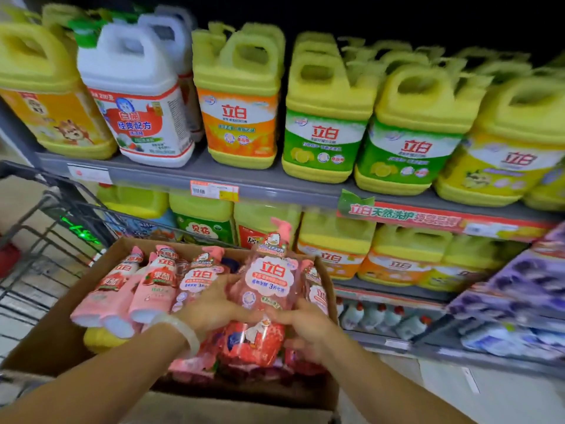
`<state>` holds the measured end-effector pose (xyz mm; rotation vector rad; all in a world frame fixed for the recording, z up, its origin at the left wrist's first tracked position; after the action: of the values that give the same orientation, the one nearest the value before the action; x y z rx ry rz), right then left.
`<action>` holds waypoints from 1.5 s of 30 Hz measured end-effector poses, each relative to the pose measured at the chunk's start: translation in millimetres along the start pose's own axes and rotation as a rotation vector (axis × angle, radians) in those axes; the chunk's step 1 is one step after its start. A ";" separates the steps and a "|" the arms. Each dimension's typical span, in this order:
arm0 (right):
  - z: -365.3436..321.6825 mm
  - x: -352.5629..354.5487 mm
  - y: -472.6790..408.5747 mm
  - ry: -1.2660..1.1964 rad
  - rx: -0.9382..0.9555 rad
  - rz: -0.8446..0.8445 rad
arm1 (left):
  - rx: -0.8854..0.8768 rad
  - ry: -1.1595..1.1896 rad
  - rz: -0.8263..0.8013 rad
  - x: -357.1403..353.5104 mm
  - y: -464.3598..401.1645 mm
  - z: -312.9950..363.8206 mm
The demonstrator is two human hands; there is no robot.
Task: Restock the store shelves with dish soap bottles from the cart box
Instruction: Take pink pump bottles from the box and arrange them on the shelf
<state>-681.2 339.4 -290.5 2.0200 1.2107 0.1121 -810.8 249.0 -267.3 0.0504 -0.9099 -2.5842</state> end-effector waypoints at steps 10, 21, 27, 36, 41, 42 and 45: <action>-70.3 120.0 189.1 0.179 0.517 0.112 | -0.384 -0.146 0.031 -172.5 90.8 126.3; -115.3 303.7 458.3 0.278 0.832 0.434 | -0.781 -0.234 -0.205 -443.6 158.6 279.4; -146.6 391.4 564.2 0.286 0.933 0.579 | -1.003 -0.336 -0.316 -570.8 178.0 370.3; -239.7 544.6 655.2 0.401 1.018 0.794 | -1.198 -0.389 -0.412 -726.3 146.1 513.6; -339.9 617.9 695.3 0.485 1.084 0.812 | -1.287 -0.334 -0.415 -783.5 133.2 622.9; -356.6 630.6 703.0 0.498 1.104 0.817 | -1.306 -0.323 -0.432 -794.8 131.4 642.8; -398.9 674.2 724.9 0.506 1.156 0.819 | -1.352 -0.308 -0.450 -832.2 125.1 693.1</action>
<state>34.8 906.5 261.8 3.5965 0.6207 0.4074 -113.7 888.6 274.5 -0.5712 1.0034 -3.0850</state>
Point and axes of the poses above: each hand's wrist, its own y-axis away from the middle knuckle, its own x-axis out of the back of the hand, z = x × y, the point moved 7 cm from there along -y, towards the middle knuckle, and after that the axes turned 7 degrees about -z, right-handed, at the moved point
